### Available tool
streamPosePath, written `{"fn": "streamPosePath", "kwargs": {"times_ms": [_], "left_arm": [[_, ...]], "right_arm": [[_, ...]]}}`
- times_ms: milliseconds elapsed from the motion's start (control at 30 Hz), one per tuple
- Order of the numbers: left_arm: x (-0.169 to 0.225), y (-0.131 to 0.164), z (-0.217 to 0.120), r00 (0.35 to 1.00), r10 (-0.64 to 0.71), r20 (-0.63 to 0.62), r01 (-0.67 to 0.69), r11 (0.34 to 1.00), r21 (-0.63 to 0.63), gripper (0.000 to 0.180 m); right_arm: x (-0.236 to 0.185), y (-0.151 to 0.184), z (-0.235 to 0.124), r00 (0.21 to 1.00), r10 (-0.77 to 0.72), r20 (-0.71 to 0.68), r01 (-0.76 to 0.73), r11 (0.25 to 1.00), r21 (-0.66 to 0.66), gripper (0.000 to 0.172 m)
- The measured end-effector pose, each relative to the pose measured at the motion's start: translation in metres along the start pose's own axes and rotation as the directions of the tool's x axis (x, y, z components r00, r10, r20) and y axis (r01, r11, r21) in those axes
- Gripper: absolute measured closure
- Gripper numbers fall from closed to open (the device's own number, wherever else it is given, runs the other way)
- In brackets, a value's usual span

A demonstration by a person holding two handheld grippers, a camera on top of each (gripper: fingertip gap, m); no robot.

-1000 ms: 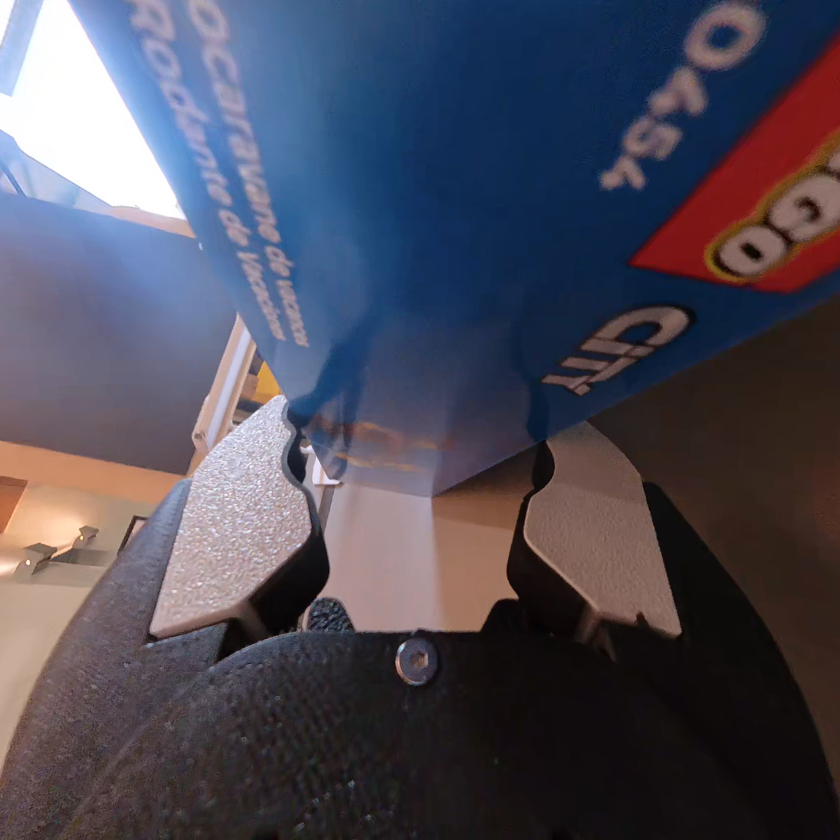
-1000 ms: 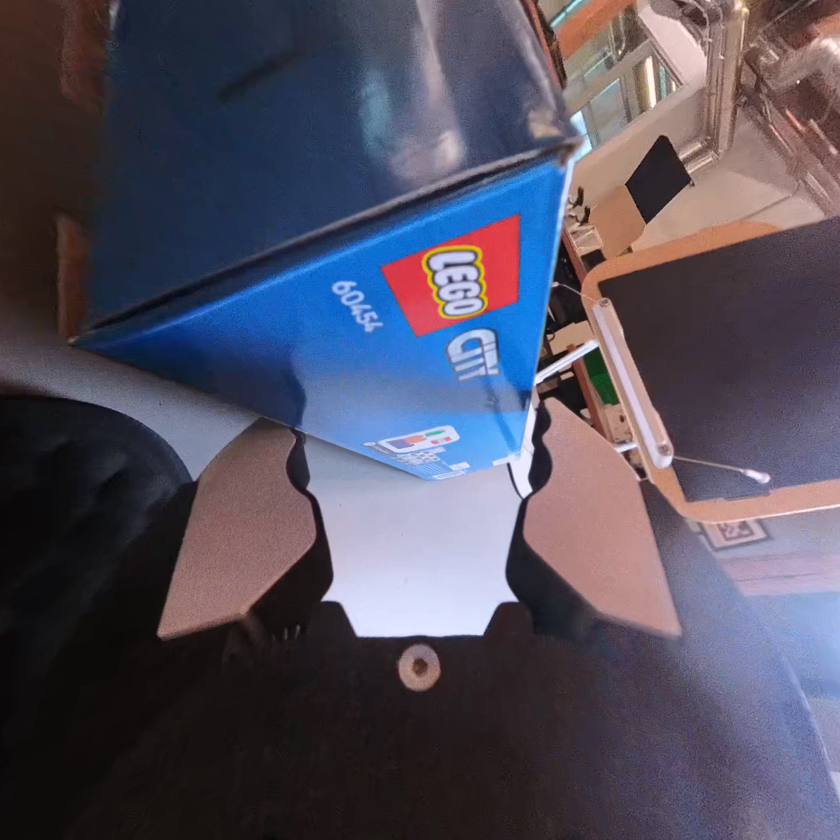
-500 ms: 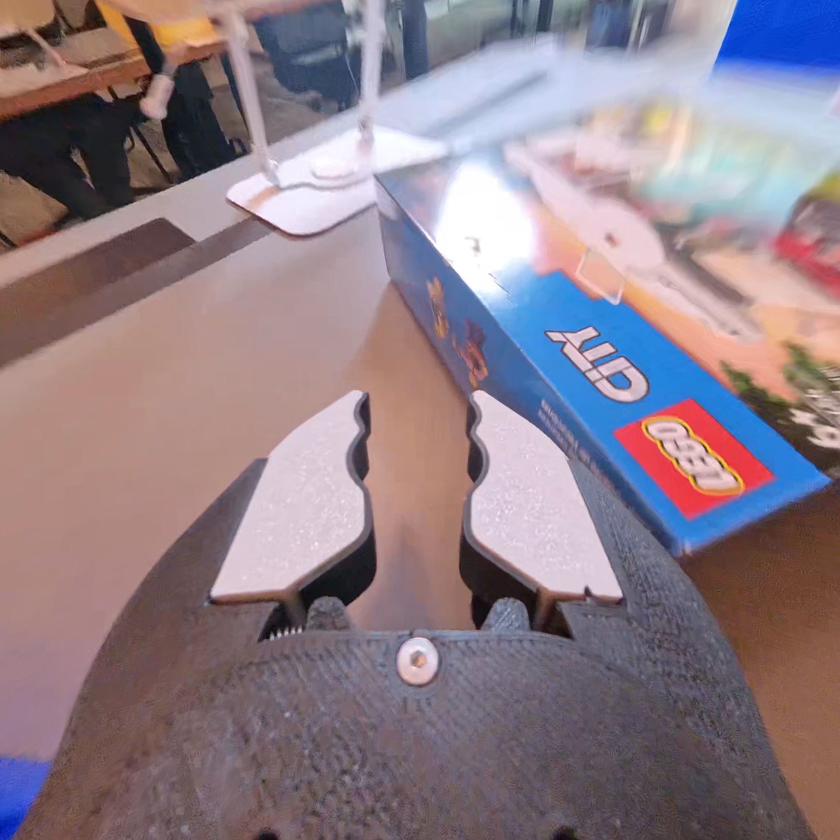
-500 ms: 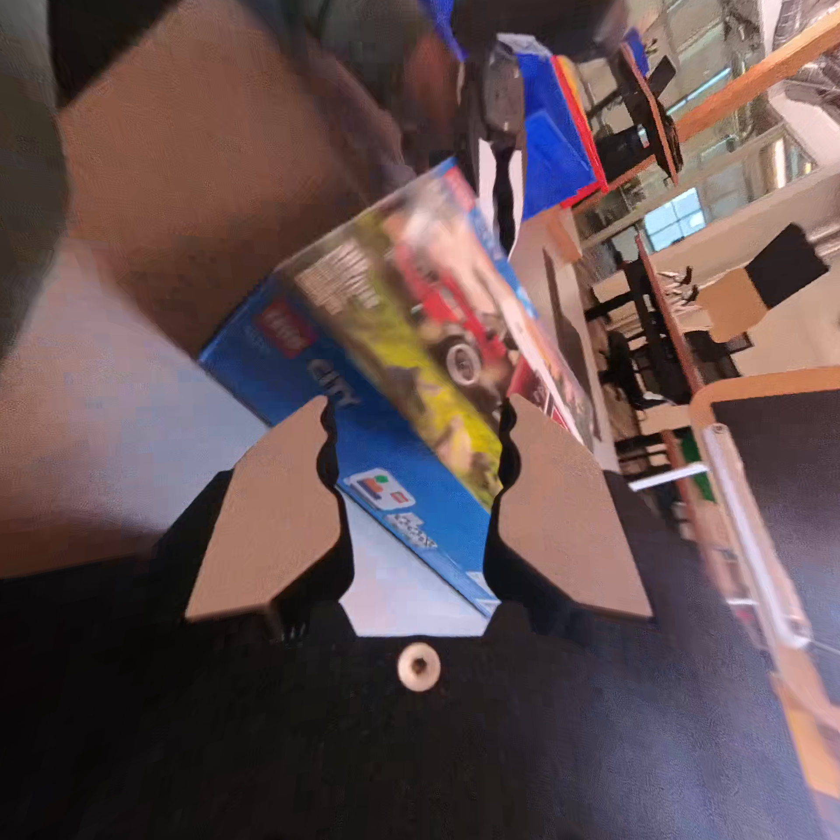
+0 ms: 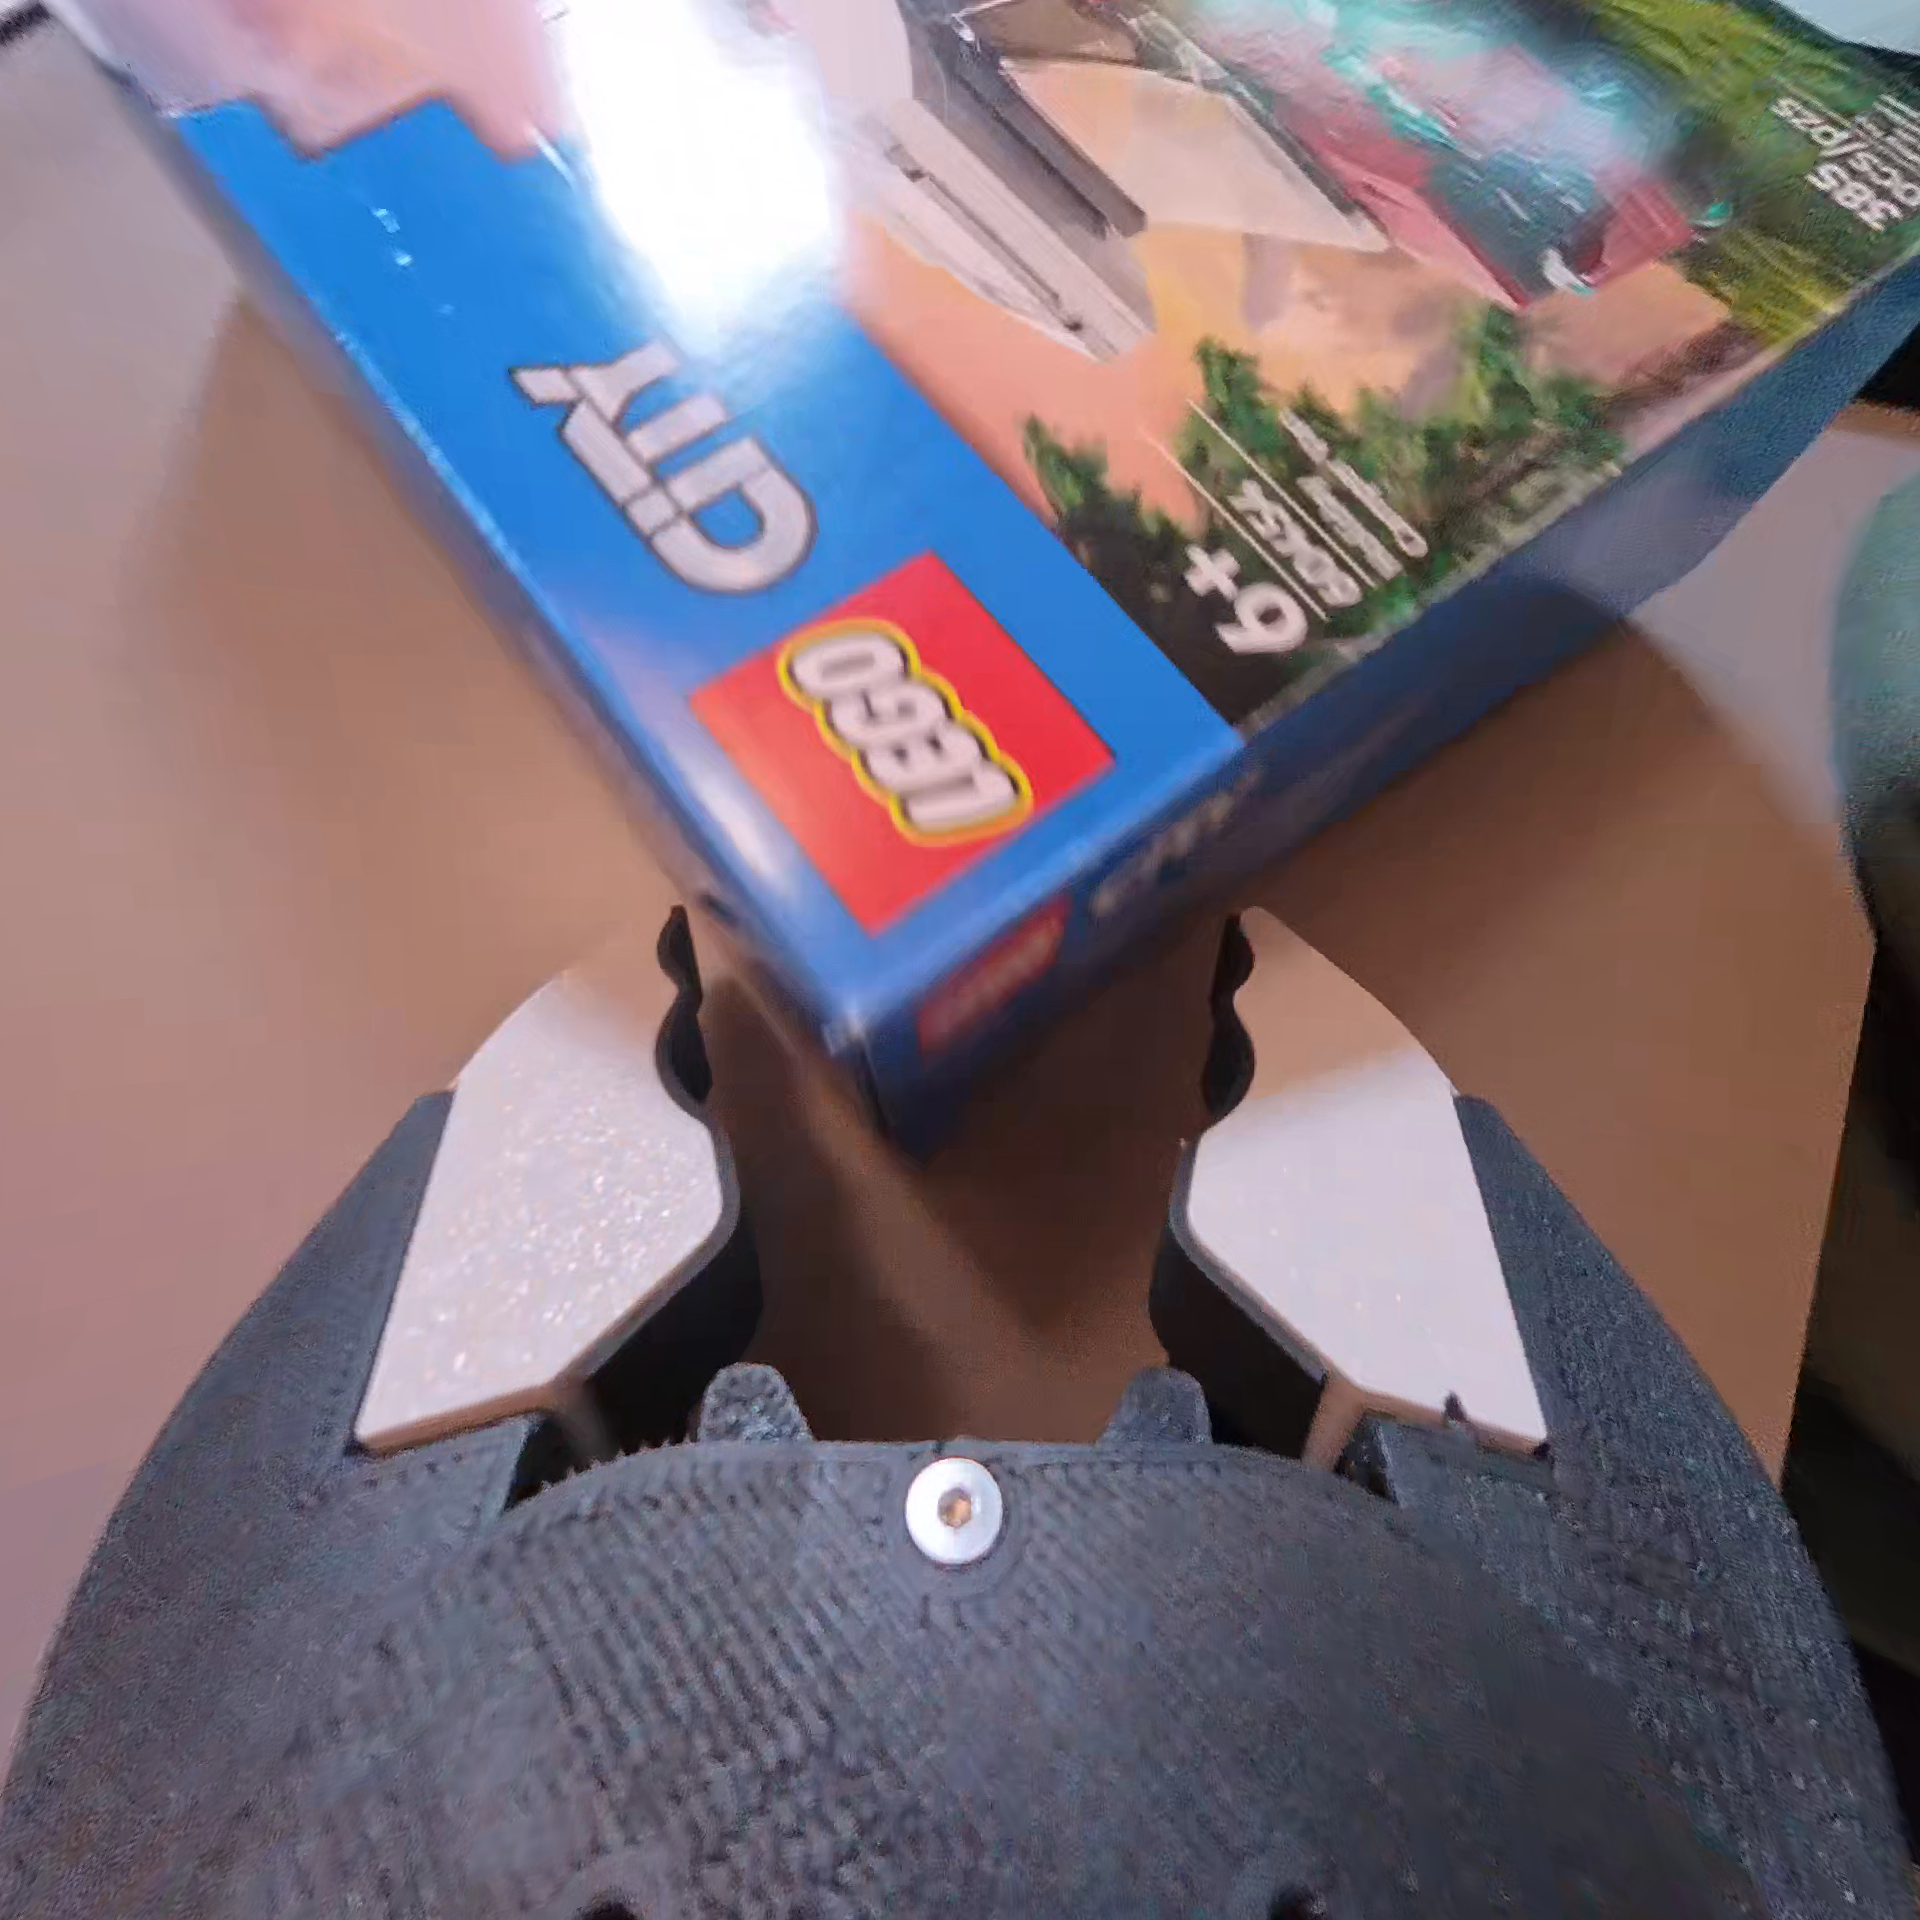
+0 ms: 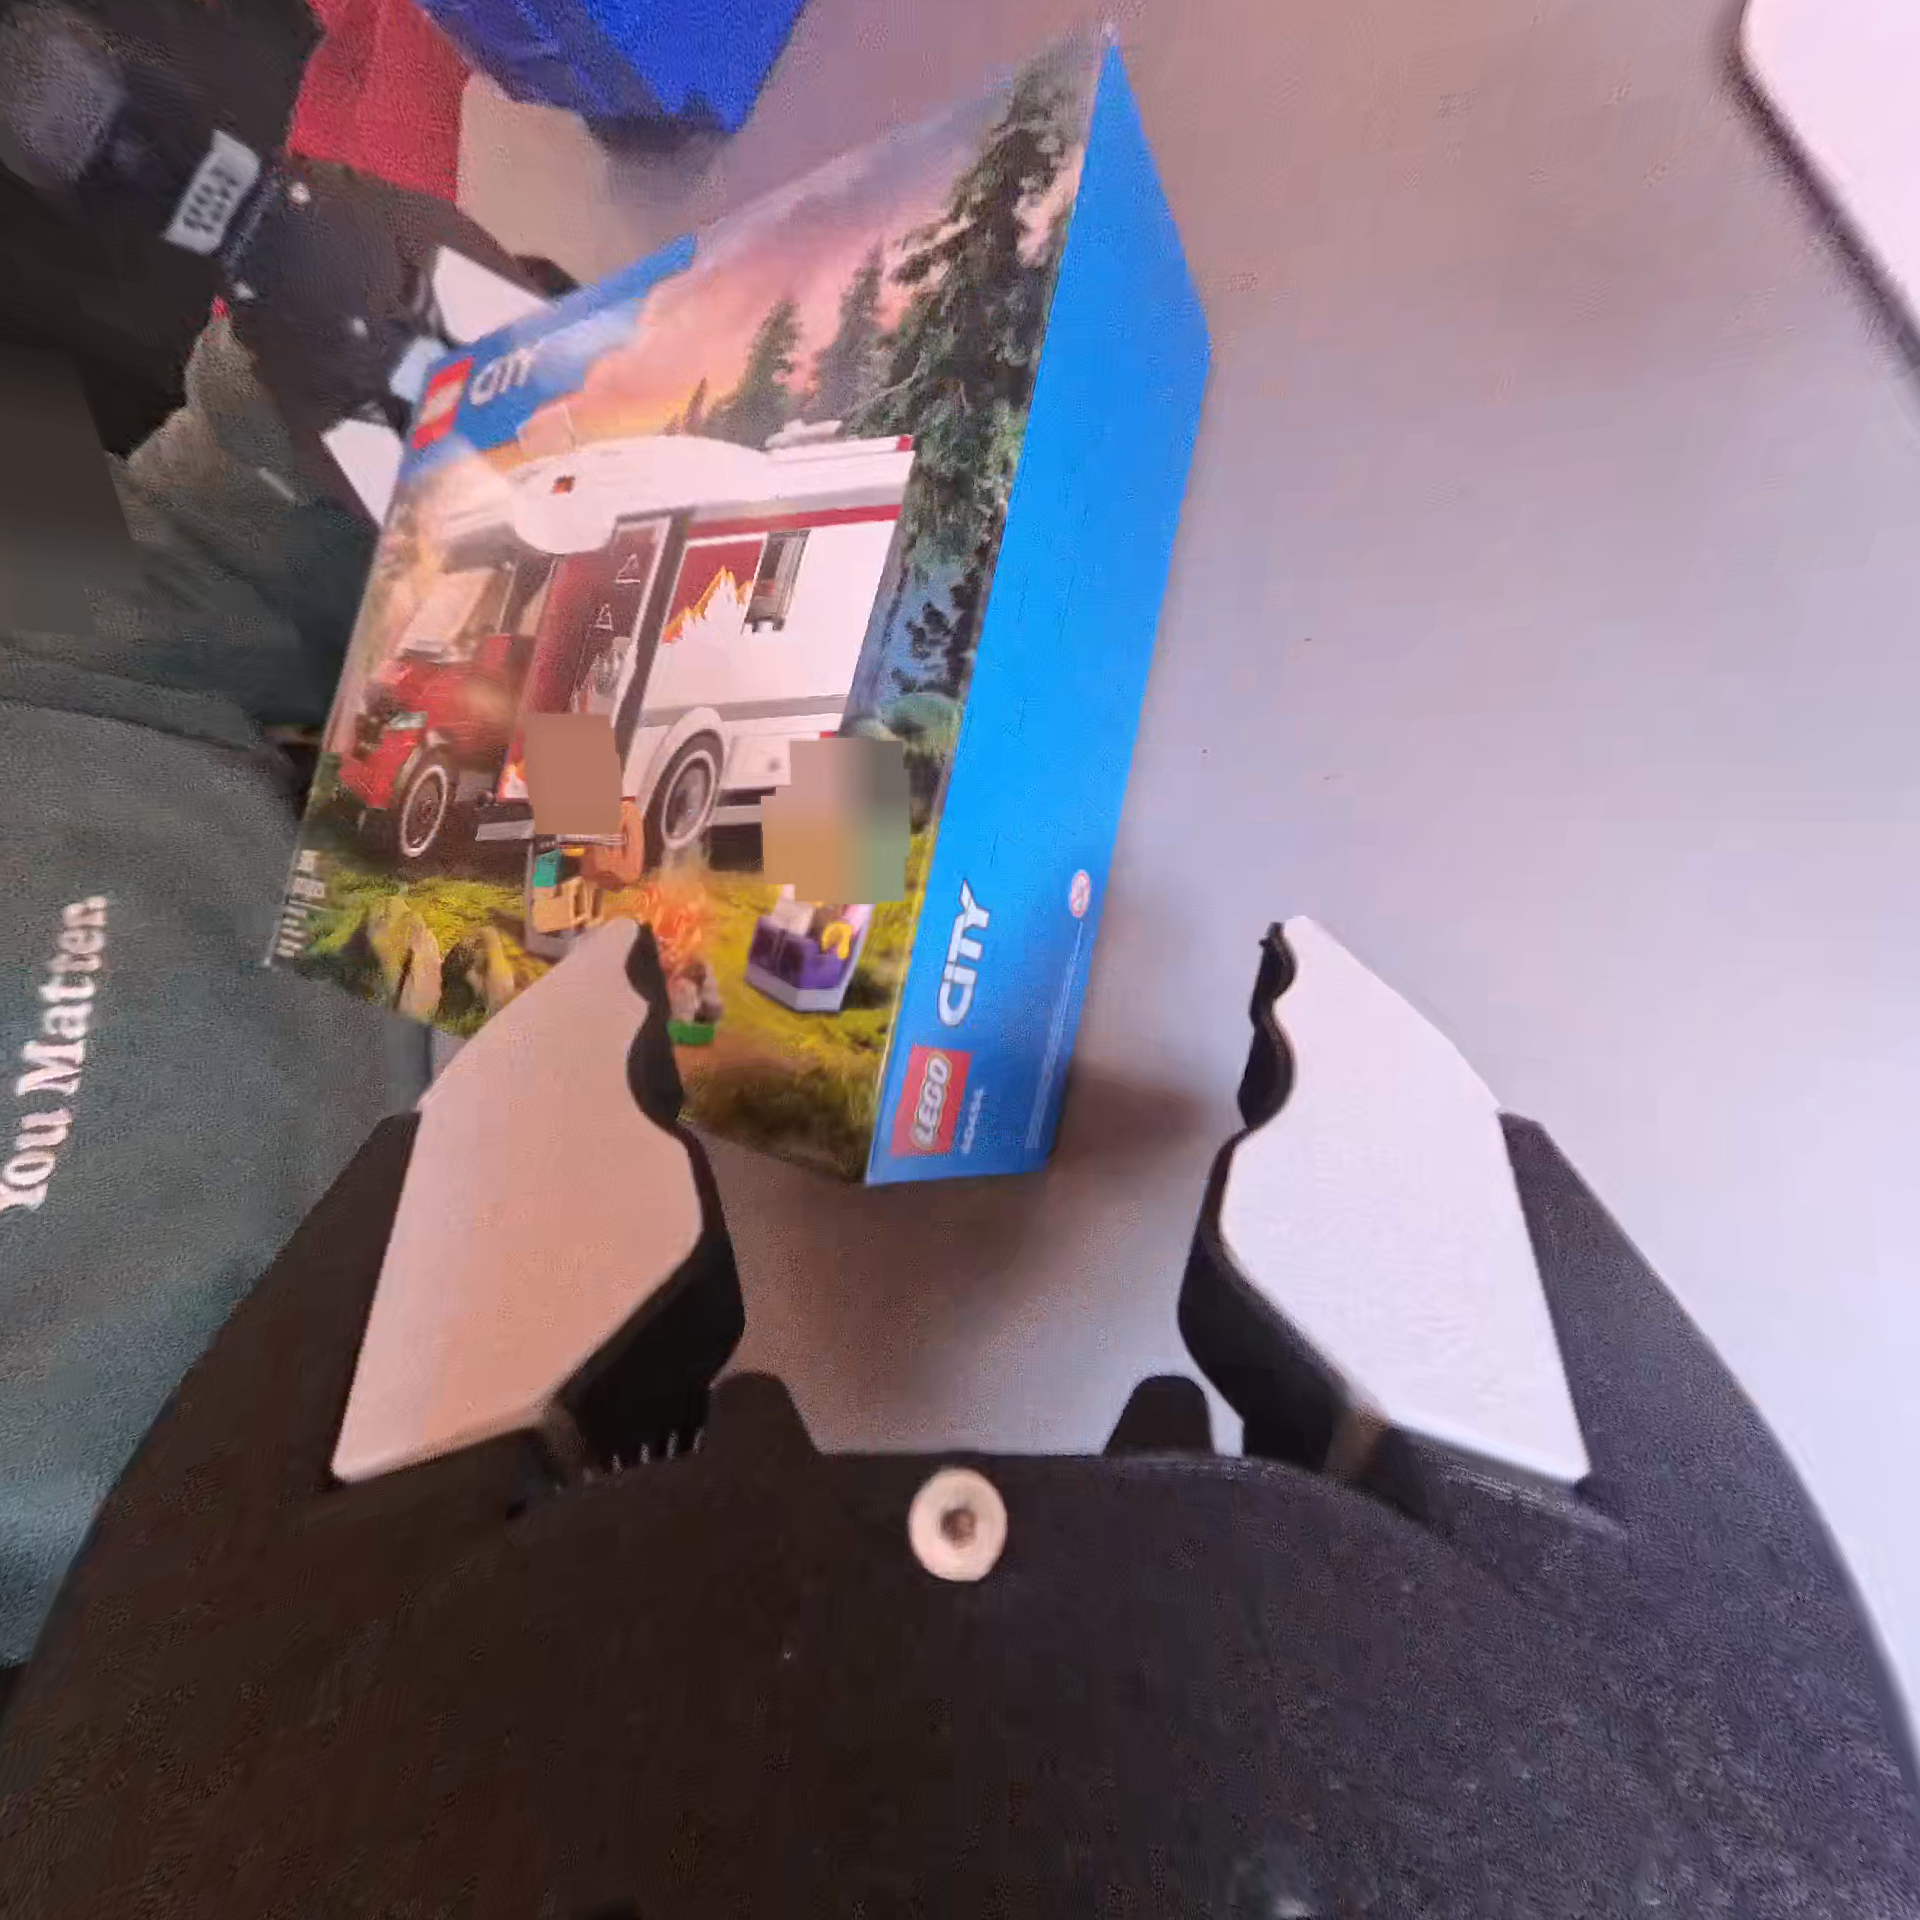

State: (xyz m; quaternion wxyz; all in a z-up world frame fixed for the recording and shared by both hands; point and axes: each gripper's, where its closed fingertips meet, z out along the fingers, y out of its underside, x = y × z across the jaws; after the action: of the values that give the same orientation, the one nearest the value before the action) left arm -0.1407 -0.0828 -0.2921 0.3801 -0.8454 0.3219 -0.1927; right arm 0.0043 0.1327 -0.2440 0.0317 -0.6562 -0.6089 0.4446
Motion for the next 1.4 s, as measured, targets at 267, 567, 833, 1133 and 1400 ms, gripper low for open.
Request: {"fn": "streamPosePath", "kwargs": {"times_ms": [267,567,833,1133,1400], "left_arm": [[-0.020,-0.022,0.022,0.978,0.178,-0.105,-0.186,0.980,-0.076,0.077],[-0.058,-0.127,0.022,0.722,0.692,0.014,-0.670,0.703,-0.240,0.087],[-0.046,-0.205,-0.003,0.567,0.738,0.365,-0.769,0.634,-0.087,0.105],[0.013,-0.133,0.006,0.985,0.115,-0.129,-0.054,0.912,0.406,0.071],[0.070,-0.110,0.063,0.927,0.355,-0.119,-0.298,0.892,0.340,0.071]], "right_arm": [[-0.018,0.024,0.017,0.991,0.010,0.133,0.013,0.985,-0.174,0.085],[-0.048,0.064,-0.050,0.891,-0.218,-0.399,0.290,0.948,0.129,0.093],[-0.087,0.107,-0.068,0.482,-0.124,-0.867,0.651,0.713,0.260,0.094],[-0.107,0.117,-0.072,0.672,-0.196,-0.714,0.572,0.750,0.333,0.080],[-0.077,0.098,-0.034,0.745,-0.337,-0.576,0.545,0.805,0.234,0.055]]}}
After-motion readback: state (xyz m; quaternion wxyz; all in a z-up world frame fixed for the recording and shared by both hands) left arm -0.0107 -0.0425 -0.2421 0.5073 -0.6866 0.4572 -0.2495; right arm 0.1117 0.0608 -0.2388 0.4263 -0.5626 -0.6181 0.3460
